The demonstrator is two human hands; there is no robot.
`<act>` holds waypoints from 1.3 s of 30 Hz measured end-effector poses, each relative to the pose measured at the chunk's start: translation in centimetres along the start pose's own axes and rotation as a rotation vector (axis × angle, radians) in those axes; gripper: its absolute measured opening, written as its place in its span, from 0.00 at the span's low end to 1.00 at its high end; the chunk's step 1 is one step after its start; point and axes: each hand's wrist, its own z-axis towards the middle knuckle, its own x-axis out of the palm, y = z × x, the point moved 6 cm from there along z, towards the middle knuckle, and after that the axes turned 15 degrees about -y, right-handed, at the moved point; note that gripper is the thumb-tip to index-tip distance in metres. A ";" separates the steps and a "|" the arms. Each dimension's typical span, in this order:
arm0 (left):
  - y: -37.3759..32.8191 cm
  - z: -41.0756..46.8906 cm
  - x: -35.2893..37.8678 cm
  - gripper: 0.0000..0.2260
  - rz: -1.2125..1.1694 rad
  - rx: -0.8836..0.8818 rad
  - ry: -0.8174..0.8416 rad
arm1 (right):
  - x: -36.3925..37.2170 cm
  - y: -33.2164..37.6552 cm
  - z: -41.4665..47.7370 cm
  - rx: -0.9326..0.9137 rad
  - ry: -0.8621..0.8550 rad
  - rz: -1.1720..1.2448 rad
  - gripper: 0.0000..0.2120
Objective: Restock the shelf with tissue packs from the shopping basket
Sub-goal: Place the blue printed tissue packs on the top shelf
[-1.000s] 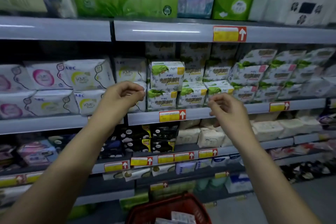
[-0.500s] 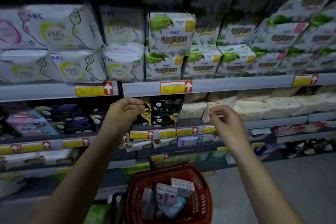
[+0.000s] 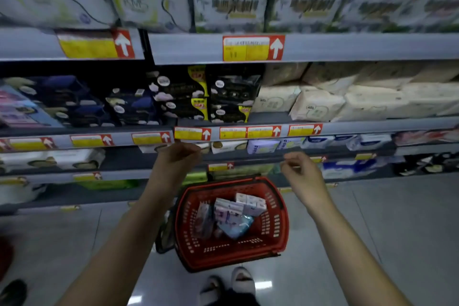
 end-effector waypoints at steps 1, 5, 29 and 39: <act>1.5 0.1 0.2 0.06 0.009 -0.032 -0.002 | 0.6 -1.1 -0.1 0.010 0.004 -0.021 0.05; 7.8 0.4 1.1 0.02 0.030 -0.136 -0.011 | 3.4 -6.1 -0.9 0.068 0.046 -0.111 0.06; 36.9 3.8 8.3 0.04 0.086 -0.519 -0.108 | 19.3 -31.8 -1.4 0.127 0.276 -0.272 0.14; 46.6 5.4 10.7 0.06 0.078 -0.608 -0.111 | 26.2 -41.9 0.5 0.044 0.286 -0.382 0.26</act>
